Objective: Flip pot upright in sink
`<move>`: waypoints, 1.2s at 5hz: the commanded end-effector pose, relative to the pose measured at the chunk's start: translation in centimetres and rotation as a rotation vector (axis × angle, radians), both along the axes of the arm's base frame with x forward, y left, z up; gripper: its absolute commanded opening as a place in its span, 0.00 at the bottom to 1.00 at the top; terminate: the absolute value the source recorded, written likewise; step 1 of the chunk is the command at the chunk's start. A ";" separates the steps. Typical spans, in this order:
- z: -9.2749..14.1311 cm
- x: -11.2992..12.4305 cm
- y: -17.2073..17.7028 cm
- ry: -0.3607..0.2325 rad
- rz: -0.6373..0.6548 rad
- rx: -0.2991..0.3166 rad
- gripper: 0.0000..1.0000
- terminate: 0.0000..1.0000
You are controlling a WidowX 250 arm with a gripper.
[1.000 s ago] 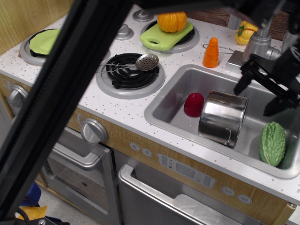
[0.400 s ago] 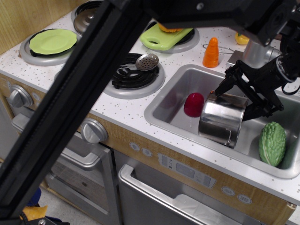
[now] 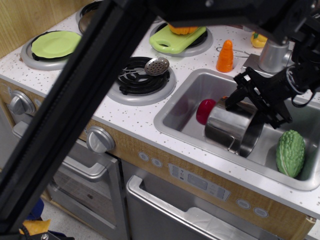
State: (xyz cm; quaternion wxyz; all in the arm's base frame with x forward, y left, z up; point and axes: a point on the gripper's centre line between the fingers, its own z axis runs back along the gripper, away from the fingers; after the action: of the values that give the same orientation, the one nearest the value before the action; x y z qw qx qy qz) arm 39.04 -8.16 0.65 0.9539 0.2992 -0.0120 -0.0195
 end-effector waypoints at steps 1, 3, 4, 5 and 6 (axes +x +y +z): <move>3.1 0.5 -0.1 -0.103 0.038 -0.134 0.00 0.00; 3.6 0.3 -1.0 -0.147 0.102 -0.316 0.00 0.00; 2.6 0.2 -0.4 -0.159 0.076 -0.308 1.00 0.00; 2.5 0.1 0.5 -0.141 -0.008 -0.298 1.00 0.00; 2.5 0.1 0.5 -0.141 -0.008 -0.298 1.00 0.00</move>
State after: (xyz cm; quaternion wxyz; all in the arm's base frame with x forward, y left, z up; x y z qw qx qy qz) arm 37.81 -7.27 -1.16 0.9847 0.1715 -0.0284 -0.0102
